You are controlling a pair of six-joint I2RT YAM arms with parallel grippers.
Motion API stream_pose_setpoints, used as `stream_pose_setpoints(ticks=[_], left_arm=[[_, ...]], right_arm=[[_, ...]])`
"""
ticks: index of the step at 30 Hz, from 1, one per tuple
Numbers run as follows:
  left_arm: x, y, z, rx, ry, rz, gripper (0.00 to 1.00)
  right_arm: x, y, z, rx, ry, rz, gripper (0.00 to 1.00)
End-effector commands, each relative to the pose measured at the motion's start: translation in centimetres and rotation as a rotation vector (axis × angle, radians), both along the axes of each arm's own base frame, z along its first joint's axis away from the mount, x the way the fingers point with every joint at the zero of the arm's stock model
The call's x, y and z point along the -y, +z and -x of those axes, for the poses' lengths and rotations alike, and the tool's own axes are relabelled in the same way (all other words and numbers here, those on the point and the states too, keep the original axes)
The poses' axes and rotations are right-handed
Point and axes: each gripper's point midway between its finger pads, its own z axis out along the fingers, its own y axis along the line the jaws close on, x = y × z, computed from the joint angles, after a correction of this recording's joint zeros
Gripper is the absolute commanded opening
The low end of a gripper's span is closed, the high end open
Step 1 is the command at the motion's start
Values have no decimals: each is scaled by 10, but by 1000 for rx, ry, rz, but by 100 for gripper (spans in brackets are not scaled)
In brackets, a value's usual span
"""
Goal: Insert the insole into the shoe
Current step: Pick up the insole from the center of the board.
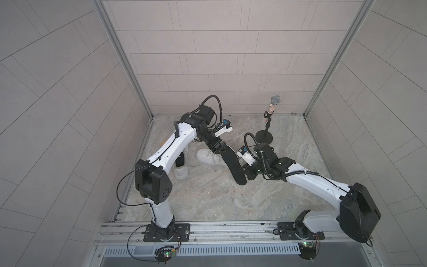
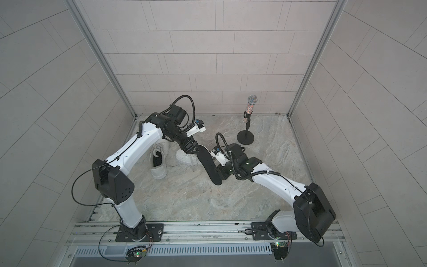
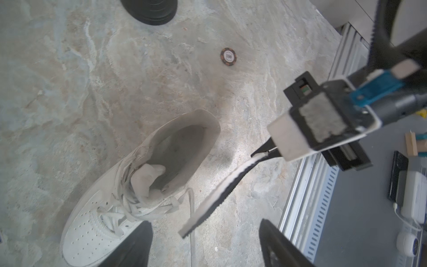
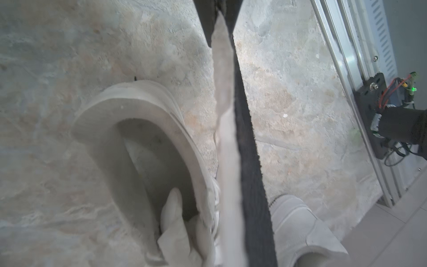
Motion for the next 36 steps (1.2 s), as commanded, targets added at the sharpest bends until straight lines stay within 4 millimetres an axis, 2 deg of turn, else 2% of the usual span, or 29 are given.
stream_pose_setpoints(ticks=[1,9,11,13,15,21,24,26,27,28,29,30,32,36], left_arm=[[6,-2,16,-49,-59,38,70],[4,-13,11,-40,-40,6,68],[5,-14,12,-48,-42,10,61],[6,-15,16,-64,-47,14,48],[6,-18,22,-74,-55,3,42],[3,-20,33,-73,-41,3,36],[2,-17,35,-72,-38,7,21],[3,-13,35,-65,-35,16,5],[4,-12,35,-68,-30,23,0],[5,-10,36,-75,-29,37,0],[8,-8,39,-85,-31,51,0],[11,-7,42,-96,-38,64,0],[14,-11,50,-109,-45,60,0],[16,-15,58,-133,-49,55,0]], right_arm=[[1,3,2,27,53,58,0],[-3,2,3,48,77,85,0],[-4,2,3,51,78,84,0],[-6,3,3,55,83,82,0],[-6,5,1,62,78,78,0],[-8,15,-1,99,81,58,0],[-7,16,0,104,86,58,0],[-7,16,0,105,89,58,0],[-8,16,2,100,99,56,0],[-9,17,3,101,107,49,3],[-9,18,3,105,109,44,13],[-9,21,2,117,107,39,28],[-9,28,-2,160,96,23,45],[-9,45,-13,290,64,-23,57]])
